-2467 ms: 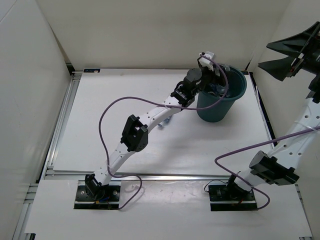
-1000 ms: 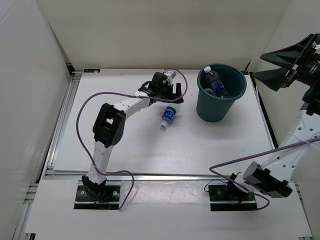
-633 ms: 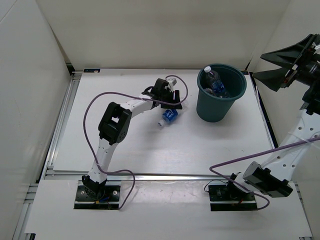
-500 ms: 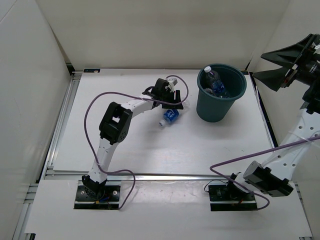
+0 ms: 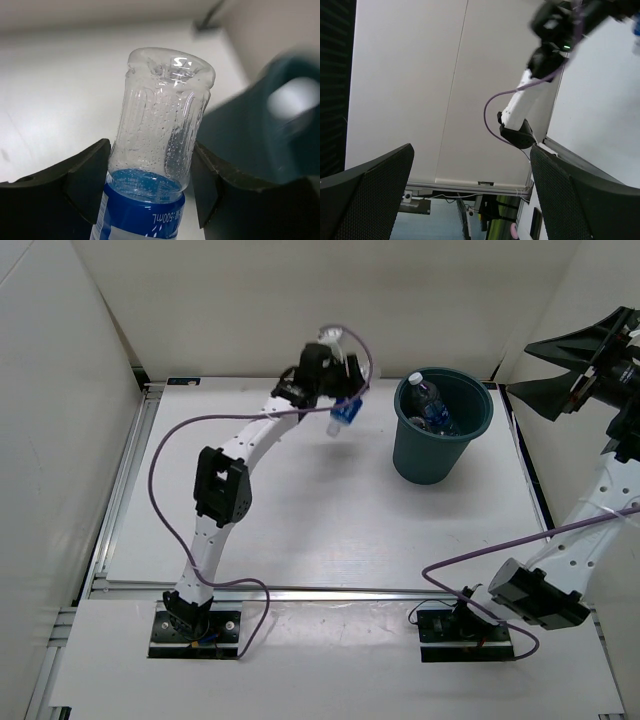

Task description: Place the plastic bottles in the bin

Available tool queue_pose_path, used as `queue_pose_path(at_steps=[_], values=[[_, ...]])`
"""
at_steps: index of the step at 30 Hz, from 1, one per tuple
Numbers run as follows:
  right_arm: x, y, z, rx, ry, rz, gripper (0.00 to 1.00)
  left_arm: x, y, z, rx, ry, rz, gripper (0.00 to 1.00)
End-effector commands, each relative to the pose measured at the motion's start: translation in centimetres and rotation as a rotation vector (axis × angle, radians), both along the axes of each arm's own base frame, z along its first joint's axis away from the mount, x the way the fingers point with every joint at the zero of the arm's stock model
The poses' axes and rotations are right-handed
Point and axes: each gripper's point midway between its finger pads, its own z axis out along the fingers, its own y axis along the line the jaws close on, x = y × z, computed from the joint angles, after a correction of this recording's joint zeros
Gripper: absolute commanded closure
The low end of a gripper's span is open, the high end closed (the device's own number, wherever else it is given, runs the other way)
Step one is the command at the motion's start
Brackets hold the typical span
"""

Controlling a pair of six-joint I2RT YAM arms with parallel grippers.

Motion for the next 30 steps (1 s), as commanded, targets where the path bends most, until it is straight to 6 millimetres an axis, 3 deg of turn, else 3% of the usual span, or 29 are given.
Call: queue_pose_path(at_steps=[1,2,3,5,6,8,9,13,15,16,17,21,22,25,28,29,30], values=[[-3.8,1.0,0.3,-0.029,-0.032,0.230,0.00,0.6,2.4,21.0,-0.218,-0.373,0.101,0.71],[-3.8,1.0,0.3,-0.029,-0.032,0.230,0.00,0.7,2.5,22.6,-0.251,-0.395,0.115,0.71],[-3.8,1.0,0.3,-0.029,-0.032,0.230,0.00,-0.1,2.3,26.3,-0.315,-0.460,0.116,0.71],[-3.8,1.0,0.3,-0.029,-0.032,0.230,0.00,-0.6,1.8,29.5,-0.429,-0.521,0.119,0.71],[-3.8,1.0,0.3,-0.029,-0.032,0.230,0.00,-0.7,0.9,28.9,-0.453,-0.518,0.108,0.71],[-3.8,1.0,0.3,-0.029,-0.032,0.230,0.00,-2.8,0.2,32.4,-0.588,-0.605,0.087,0.70],[-3.8,1.0,0.3,-0.029,-0.032,0.230,0.00,-2.7,-0.5,31.5,-0.600,-0.598,0.093,0.70],[-3.9,1.0,0.3,-0.029,-0.032,0.239,0.00,-4.1,-2.9,33.6,-0.714,-0.674,0.083,0.70],[-3.9,1.0,0.3,-0.029,-0.032,0.239,0.00,-4.1,-4.9,32.2,-0.764,-0.680,0.090,0.70],[-3.9,1.0,0.3,-0.029,-0.032,0.239,0.00,-4.8,-5.0,33.5,-0.824,-0.728,0.095,0.71],[-4.1,1.1,0.4,-0.035,-0.039,0.239,0.00,-4.3,-5.9,32.1,-0.817,-0.733,0.112,0.73],[-4.2,1.2,0.6,-0.042,-0.047,0.239,0.00,-4.6,-7.3,31.2,-0.851,-0.729,0.140,0.76],[-4.6,1.5,0.7,-0.050,-0.055,0.239,0.00,-4.6,-8.4,29.7,-0.835,-0.706,0.130,0.76],[-4.6,1.5,0.7,-0.050,-0.055,0.239,0.00,-5.7,-9.7,29.3,-0.833,-0.699,0.109,0.76],[-5.0,1.7,0.8,-0.051,-0.054,0.239,0.00,-6.2,-12.0,27.1,-0.823,-0.670,0.084,0.73],[-5.0,1.7,0.8,-0.051,-0.054,0.239,0.00,-6.8,-12.4,27.5,-0.834,-0.671,0.074,0.73],[-5.0,1.7,0.8,-0.051,-0.054,0.239,0.00,-6.7,-12.7,26.9,-0.834,-0.659,0.073,0.67]])
